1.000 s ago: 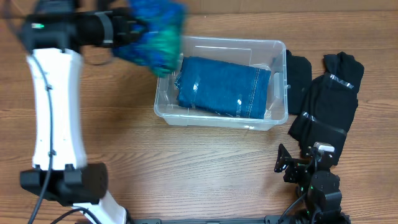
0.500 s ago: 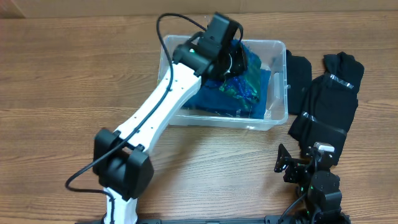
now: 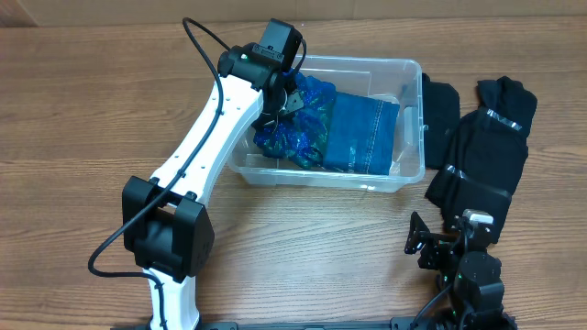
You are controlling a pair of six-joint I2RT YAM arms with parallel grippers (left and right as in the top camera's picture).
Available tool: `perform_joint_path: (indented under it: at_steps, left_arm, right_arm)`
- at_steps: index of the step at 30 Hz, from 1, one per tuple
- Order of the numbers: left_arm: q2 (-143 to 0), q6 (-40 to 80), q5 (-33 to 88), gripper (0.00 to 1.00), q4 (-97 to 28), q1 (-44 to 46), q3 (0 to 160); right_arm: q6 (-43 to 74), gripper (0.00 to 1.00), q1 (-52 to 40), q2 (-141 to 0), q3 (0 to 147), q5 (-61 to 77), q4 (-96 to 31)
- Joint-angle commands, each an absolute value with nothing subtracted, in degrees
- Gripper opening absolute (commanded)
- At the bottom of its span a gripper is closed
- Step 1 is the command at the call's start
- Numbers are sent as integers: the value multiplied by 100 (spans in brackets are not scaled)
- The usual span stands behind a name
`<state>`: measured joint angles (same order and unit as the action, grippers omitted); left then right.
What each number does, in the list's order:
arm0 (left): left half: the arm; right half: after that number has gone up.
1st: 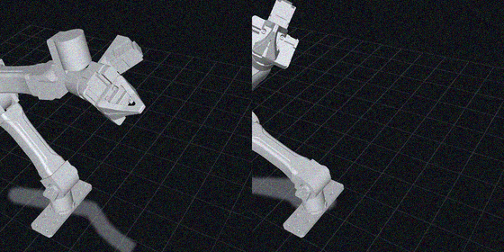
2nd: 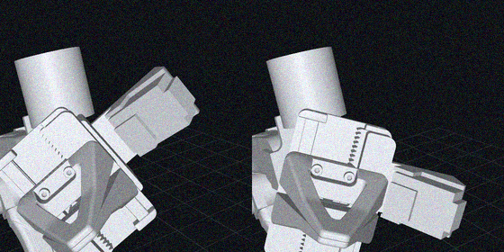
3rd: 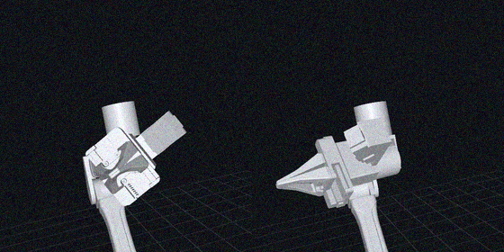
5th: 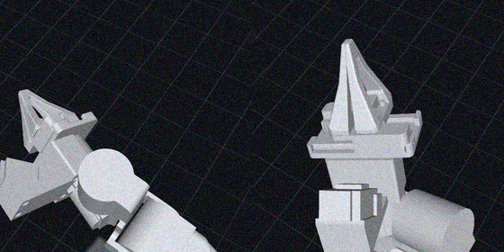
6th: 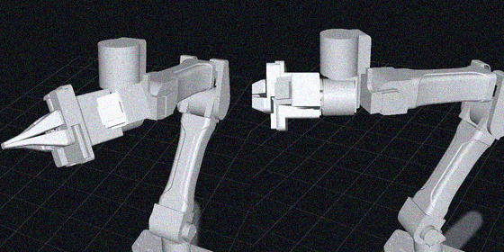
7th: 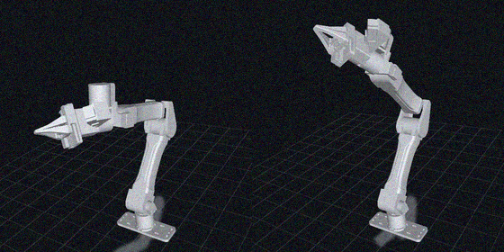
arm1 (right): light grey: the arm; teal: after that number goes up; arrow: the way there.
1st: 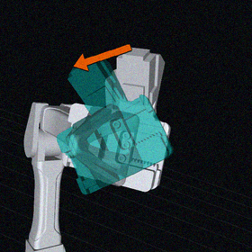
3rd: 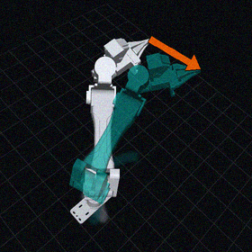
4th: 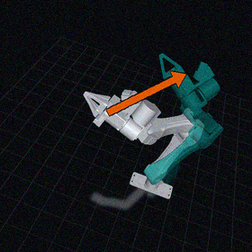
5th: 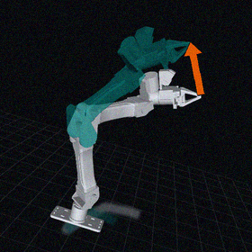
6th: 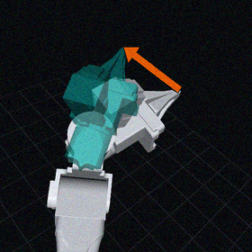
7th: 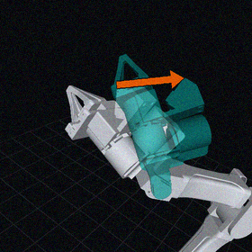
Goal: Pack container
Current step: 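Place the sparkly bundle into the bin's left side, then withdraw left arm, then reach the right gripper to the black clothing and grasp it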
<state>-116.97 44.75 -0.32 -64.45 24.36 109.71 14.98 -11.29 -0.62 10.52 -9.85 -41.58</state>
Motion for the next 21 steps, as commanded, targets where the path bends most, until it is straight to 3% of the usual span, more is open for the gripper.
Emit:
perform_joint_path:
  at_steps: [1, 2, 3, 4, 12, 17, 21]
  left_arm:
    - [-11561, 4473, -495, 78, -6510, 2377, 10984]
    - [-11559, 4416, -499, 87, -6536, 2373, 10986]
    - [-11550, 4230, -484, 89, -6552, 2344, 11015]
    - [-11485, 3970, -489, 100, -6657, 2233, 11157]
    - [-10704, 2235, -449, 100, -7996, 158, 12492]
    - [-10683, 2117, -454, 100, -8562, -803, 12486]
    - [-10683, 2119, -467, 100, -8569, -1013, 12486]
  right_arm:
    - [1496, 100, -1118, -16, 950, -1017, -4145]
    - [1496, 100, -1118, -16, 950, -1017, -4145]
    - [1496, 100, -1118, -16, 950, -1017, -4145]
    - [1498, 100, -1118, -16, 950, -1017, -4145]
    - [1496, 100, -1118, -16, 950, -1017, -4145]
    - [1496, 100, -1118, -16, 950, -1017, -4145]
    - [1496, 100, -1118, -16, 950, -1017, -4145]
